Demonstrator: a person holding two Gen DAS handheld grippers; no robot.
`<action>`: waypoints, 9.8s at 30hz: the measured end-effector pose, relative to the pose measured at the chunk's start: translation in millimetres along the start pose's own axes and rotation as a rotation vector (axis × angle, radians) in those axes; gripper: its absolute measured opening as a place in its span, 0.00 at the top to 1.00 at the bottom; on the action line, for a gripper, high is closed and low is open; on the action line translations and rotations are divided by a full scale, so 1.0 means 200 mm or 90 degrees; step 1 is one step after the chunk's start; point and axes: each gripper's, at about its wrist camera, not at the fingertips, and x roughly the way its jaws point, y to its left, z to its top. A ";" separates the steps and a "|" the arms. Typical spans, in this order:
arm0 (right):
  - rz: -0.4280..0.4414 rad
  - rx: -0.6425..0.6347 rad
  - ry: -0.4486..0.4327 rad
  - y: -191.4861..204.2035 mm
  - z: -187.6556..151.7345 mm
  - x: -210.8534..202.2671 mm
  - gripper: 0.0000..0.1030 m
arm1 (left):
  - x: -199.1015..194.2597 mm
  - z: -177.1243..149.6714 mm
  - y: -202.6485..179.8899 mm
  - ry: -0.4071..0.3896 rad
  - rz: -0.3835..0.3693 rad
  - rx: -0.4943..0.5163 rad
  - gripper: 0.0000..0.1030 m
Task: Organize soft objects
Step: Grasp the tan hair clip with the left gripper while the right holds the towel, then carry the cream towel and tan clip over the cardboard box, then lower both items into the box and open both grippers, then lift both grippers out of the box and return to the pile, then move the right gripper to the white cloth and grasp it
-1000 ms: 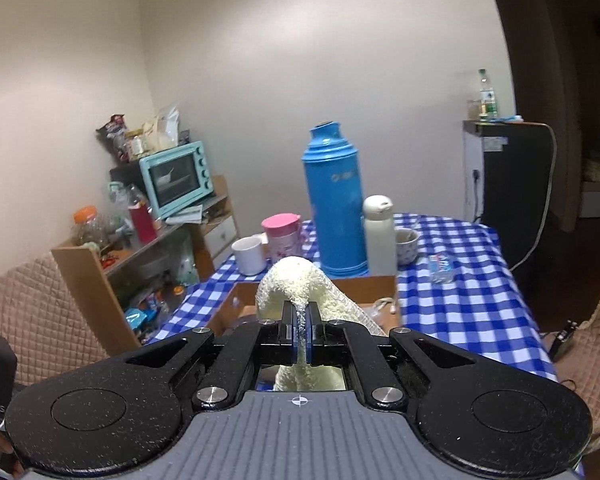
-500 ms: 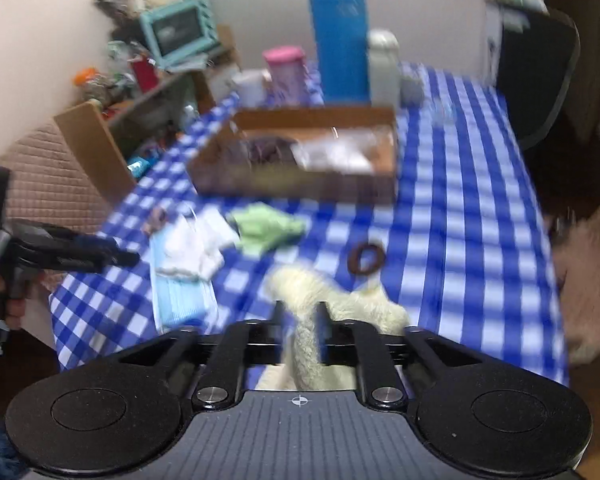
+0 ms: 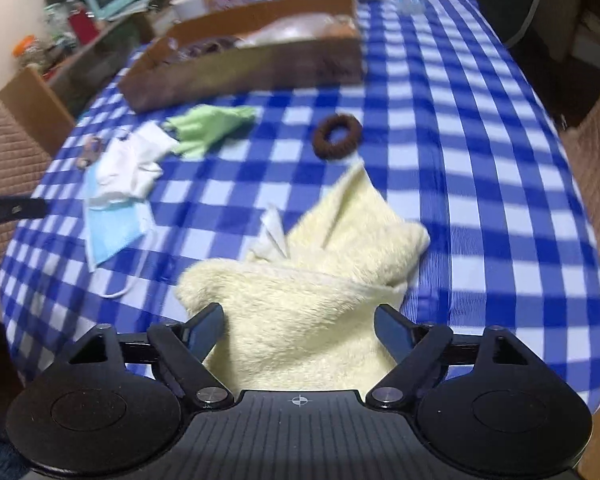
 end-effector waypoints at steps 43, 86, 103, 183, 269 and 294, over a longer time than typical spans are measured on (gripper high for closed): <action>-0.079 0.026 -0.155 0.05 0.44 -0.06 0.83 | 0.35 0.30 0.38 -0.050 0.030 0.055 0.62; 0.015 -0.074 -0.259 0.24 1.01 0.00 0.83 | 0.38 0.85 0.20 -0.125 -0.029 0.158 0.86; 0.029 -0.123 -0.306 0.28 1.31 0.11 0.83 | 0.50 1.17 0.02 -0.159 -0.044 0.186 0.86; -0.023 -0.047 -0.199 0.20 1.39 0.63 0.33 | 0.87 1.27 0.05 -0.085 -0.047 0.099 0.42; 0.127 -0.087 -0.107 0.37 0.20 -0.06 0.33 | -0.07 -0.05 -0.05 -0.003 0.018 -0.035 0.42; 0.107 -0.077 -0.049 0.38 0.17 0.08 0.33 | 0.27 -0.14 -0.15 0.072 0.010 0.028 0.42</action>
